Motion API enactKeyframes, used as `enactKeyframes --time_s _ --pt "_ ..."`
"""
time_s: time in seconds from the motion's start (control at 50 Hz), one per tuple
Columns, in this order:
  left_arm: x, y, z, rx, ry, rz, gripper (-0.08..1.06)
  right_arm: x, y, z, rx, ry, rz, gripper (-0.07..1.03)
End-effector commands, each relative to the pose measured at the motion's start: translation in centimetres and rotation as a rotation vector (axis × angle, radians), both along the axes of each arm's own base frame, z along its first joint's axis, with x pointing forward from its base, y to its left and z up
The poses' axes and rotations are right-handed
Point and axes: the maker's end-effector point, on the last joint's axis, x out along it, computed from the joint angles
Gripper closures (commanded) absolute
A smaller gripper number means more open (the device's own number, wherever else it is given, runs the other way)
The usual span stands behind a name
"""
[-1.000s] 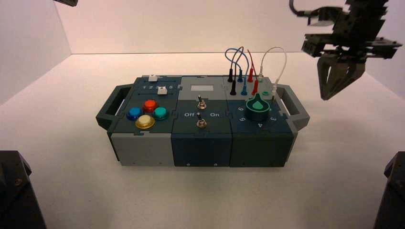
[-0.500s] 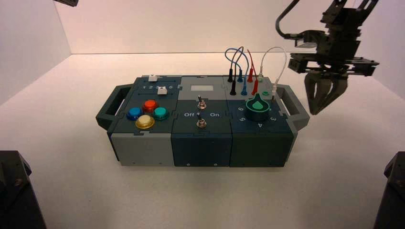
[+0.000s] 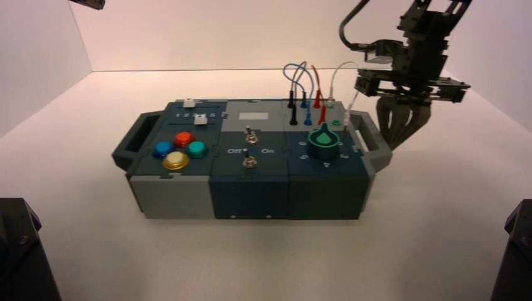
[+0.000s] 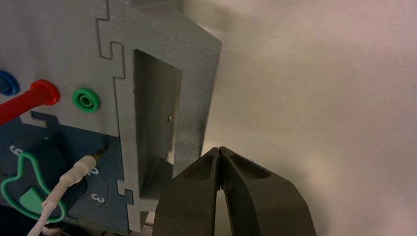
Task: Move the box to the left.
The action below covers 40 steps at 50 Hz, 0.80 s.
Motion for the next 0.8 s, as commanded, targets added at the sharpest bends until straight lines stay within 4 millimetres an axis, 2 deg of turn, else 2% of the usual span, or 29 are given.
enactKeyframes --time_s 0.02,0.3,0.62,0.8 --pt "0.3 -0.2 0.5 -0.008 -0.017 -0.001 1.01 0.7 2.5 0.9 0.042 -0.036 0.026 0.99" --pt "0.4 -0.2 0.6 -0.009 -0.021 -0.001 1.01 1.5 6.1 1.4 0.096 -0.051 0.048 0.99" --pt "0.4 -0.2 0.5 -0.010 -0.022 -0.001 1.01 0.8 10.8 1.0 0.139 -0.030 0.102 0.99" --pt "0.4 -0.2 0.5 -0.010 -0.024 -0.001 1.01 0.5 13.3 1.4 0.159 -0.043 0.144 0.99"
